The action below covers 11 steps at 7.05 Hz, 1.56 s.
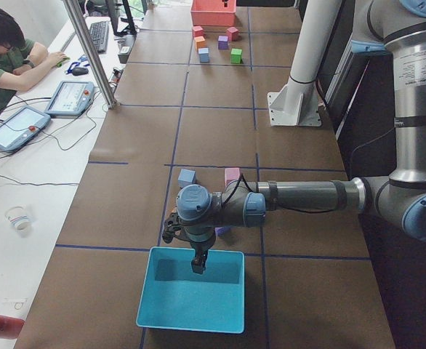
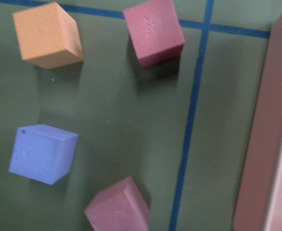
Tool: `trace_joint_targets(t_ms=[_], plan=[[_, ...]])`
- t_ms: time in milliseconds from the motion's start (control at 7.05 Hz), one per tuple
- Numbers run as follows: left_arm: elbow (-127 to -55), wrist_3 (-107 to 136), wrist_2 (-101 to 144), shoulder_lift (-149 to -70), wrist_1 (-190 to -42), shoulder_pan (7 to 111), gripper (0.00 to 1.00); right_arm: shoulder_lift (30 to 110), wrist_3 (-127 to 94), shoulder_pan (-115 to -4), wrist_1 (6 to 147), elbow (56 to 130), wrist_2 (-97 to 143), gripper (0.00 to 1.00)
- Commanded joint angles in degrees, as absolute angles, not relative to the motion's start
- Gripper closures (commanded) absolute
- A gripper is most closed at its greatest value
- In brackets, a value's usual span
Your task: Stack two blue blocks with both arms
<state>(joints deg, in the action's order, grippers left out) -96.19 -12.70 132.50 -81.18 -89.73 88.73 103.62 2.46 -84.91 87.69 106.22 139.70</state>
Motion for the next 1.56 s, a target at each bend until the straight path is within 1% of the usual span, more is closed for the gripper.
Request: trace_joint_targets(t_ms=[0,284,568,710,994,1135,1419], plan=[[-96.2,-12.7,132.6,-81.2,-89.8,88.7,0.0,97.3,-11.8,-76.3,81.9,106.3,140.4,0.0],[-96.2,-12.7,132.6,-81.2,-89.8,88.7,0.0,88.9,-26.9,-66.1,78.9,106.0,132.5,0.0],[-96.2,-12.7,132.6,-81.2,-89.8,88.7,0.0,83.6,-35.7,-58.9,78.7,105.0,126.9,0.0],[-96.2,-12.7,132.6,-81.2,-89.8,88.7,0.0,83.5,-37.1,-56.2,77.9,104.7,123.7,0.0],[-96.2,-12.7,132.6,-81.2,-89.8,88.7,0.0,81.8,-37.5,-54.8,68.3,95.6,123.3,0.0],[-96.2,-12.7,132.6,-81.2,-89.8,88.7,0.0,81.7,-39.3,-54.6,66.1,94.3,123.3,0.0],[-96.2,-12.7,132.6,-81.2,-89.8,88.7,0.0,81.7,-40.8,-54.1,66.0,94.7,123.4,0.0]])
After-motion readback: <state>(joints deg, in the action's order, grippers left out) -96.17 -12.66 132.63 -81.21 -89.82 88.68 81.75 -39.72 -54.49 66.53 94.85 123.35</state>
